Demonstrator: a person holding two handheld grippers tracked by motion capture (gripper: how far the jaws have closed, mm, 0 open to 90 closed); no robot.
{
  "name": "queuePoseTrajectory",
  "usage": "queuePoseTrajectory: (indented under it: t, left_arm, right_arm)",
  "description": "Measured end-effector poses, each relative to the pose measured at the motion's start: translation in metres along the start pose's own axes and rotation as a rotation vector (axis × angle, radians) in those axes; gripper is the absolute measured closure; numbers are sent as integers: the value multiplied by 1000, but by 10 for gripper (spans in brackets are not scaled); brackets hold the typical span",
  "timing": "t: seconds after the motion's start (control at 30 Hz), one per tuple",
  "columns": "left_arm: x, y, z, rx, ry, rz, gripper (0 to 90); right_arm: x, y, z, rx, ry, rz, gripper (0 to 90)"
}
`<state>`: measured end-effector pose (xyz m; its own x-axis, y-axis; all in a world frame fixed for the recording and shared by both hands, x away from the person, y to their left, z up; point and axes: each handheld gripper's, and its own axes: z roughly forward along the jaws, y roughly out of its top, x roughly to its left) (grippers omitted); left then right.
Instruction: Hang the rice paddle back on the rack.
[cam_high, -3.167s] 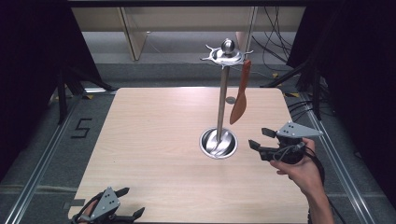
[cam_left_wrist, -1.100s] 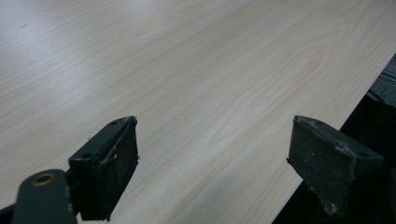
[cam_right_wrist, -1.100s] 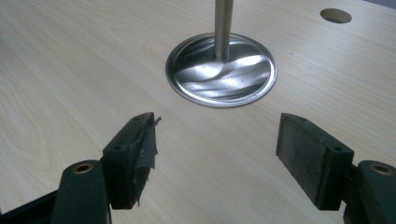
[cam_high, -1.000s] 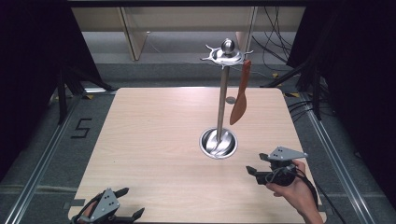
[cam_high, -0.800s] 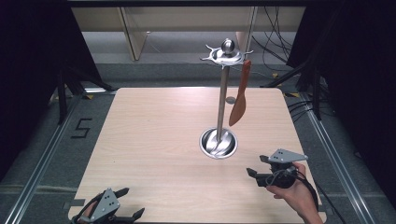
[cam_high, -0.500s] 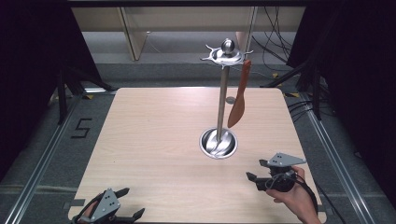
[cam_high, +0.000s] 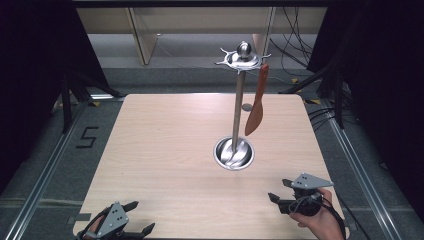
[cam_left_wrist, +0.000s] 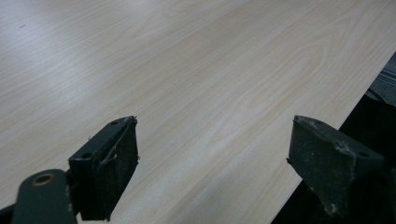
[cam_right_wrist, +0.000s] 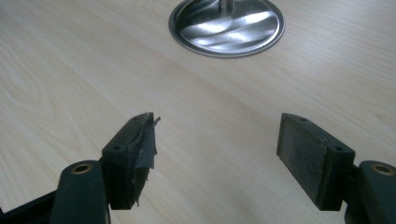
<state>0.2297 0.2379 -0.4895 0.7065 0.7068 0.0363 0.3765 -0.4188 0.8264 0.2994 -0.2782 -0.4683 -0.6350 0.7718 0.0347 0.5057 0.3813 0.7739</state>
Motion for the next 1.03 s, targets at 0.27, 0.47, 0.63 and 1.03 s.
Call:
queuePoseTrajectory:
  t: [0.27, 0.47, 0.63, 1.03]
  left_arm:
    - [-2, 0, 1, -5, -8, -24, 153]
    - [2, 1, 0, 18, 7, 25, 153]
    - [0, 0, 2, -12, -3, 1, 153]
    - [2, 1, 0, 20, 10, 35, 153]
  right_arm:
    - [0, -14, -6, 23, -3, 12, 290]
    - [4, -21, -7, 25, 4, 55, 288]
    - [3, -22, -7, 31, -5, 34, 287]
    - [3, -22, -7, 21, 6, 54, 286]
